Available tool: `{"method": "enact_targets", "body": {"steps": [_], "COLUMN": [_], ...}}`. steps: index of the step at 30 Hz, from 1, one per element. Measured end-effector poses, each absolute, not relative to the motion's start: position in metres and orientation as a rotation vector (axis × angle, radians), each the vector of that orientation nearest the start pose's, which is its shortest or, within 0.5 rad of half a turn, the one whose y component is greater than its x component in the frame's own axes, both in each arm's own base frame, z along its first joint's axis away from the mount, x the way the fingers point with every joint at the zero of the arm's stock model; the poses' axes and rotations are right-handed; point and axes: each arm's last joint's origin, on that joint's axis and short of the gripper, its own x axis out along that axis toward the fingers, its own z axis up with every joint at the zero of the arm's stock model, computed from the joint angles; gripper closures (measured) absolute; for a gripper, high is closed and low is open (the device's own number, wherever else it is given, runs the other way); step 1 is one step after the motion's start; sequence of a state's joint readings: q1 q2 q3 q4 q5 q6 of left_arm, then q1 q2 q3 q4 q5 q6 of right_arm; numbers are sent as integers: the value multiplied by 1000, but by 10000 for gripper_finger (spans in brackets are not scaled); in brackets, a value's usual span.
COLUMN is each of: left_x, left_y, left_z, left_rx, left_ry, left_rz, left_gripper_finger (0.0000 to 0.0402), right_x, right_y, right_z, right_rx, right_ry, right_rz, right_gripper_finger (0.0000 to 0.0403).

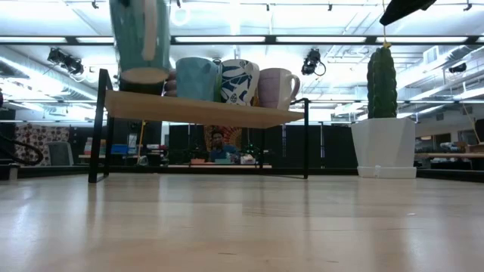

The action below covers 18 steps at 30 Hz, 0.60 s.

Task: Place coffee mugs
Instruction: Put the light blue mug on the shelf

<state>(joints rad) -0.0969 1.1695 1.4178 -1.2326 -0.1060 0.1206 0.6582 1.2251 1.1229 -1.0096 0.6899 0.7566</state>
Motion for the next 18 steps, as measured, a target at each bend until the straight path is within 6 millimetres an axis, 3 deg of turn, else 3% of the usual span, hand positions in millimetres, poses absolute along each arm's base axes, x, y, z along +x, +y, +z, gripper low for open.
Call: {"method": "enact_targets", "body": {"steps": [9,18], "left_x": [189,196], "left_y": [12,25], "left_z": [381,374], "left_rx": [201,209], "left_ry": [1049,1112], "left_rz": [9,21], "left_gripper_finger": [372,363], "right_x": [186,186], "right_y": [120,120], "right_z": [306,306], "right_rx": [16,16], "right_ry": [782,782], "right_rz": [-339,-338], "right_gripper_finger": [241,241]}}
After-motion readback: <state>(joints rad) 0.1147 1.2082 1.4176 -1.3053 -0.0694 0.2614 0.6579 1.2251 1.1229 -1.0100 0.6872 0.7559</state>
